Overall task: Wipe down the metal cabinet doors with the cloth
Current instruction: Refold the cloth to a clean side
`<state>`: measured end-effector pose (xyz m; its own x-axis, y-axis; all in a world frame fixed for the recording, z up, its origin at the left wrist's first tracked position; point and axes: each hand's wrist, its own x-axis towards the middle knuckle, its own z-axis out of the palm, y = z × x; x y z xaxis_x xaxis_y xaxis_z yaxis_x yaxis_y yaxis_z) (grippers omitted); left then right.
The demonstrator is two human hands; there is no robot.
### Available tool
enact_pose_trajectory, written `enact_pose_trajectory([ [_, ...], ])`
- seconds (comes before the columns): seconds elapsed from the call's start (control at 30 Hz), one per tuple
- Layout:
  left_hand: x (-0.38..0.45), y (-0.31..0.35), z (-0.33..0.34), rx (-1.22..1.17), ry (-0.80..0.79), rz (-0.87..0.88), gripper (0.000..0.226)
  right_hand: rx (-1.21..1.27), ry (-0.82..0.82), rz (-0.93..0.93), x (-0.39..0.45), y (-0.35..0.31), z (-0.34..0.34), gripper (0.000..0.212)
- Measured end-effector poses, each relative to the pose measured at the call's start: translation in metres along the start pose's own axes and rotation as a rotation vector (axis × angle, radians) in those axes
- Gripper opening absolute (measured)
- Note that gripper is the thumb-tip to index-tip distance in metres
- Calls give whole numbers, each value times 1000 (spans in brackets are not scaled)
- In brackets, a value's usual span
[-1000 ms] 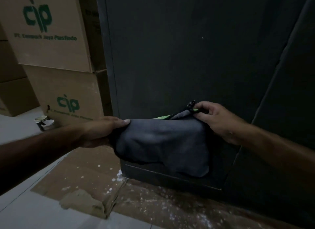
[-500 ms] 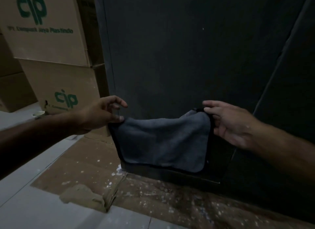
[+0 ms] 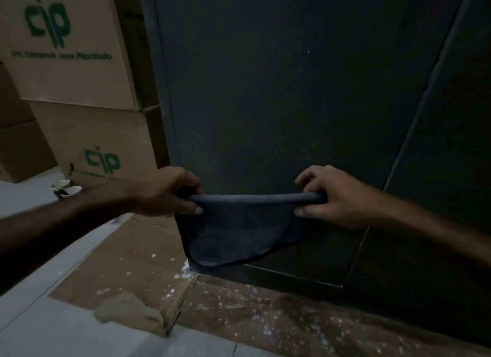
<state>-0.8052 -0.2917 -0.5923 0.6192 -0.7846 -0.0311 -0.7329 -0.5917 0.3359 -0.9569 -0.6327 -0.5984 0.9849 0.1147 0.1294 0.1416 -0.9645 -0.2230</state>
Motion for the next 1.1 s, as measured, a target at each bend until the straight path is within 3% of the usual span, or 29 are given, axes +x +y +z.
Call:
enact_pose_trajectory([
  [0.07, -2, -5, -8, -71, -3, -57, 25, 359, -110, 90, 0, -5, -17, 23],
  [0.2, -4, 13, -3, -468, 75, -139, 32, 786, 40, 303, 7, -19, -14, 15],
  [0.3, 5, 46, 20, -805, 60, -173, 29, 819, 146, 324, 14, -50, 6, 25],
  [0.4, 16, 74, 40, -1060, -83, -193, 32, 807, 80, 201, 9, -84, 26, 54],
  [0.43, 18, 79, 42, -1180, -104, -225, 34, 769, 55, 165, 5, -88, 30, 53],
  [0.5, 20, 84, 43, -1339, -73, -271, 36, 686, 70, 119, 1, -84, 32, 30],
  [0.57, 22, 83, 48, -1209, 52, -227, 27, 601, 128, 122, 3, -72, 23, 6],
  [0.63, 23, 85, 57, -1018, 195, -206, 24, 589, 142, 115, 7, -66, 9, 15],
  [0.67, 27, 87, 62, -992, 219, -214, 41, 621, 136, 103, 10, -64, 2, 22],
  [0.73, 34, 93, 66, -1105, 166, -173, 61, 665, 101, 85, 14, -58, -11, 26],
  [0.83, 54, 104, 63, -1212, 162, -1, 38, 583, 225, 52, 16, -38, -27, 24],
  [0.9, 70, 118, 55, -1141, 346, 75, 35, 418, 439, 10, 12, -23, -39, 18],
  [1.0, 98, 148, 45, -782, 769, 120, 47, 162, 719, -47, 7, -8, -52, 14],
  [1.1, 125, 180, 59, -363, 1196, 27, 65, -21, 807, -20, 3, 4, -51, 18],
])
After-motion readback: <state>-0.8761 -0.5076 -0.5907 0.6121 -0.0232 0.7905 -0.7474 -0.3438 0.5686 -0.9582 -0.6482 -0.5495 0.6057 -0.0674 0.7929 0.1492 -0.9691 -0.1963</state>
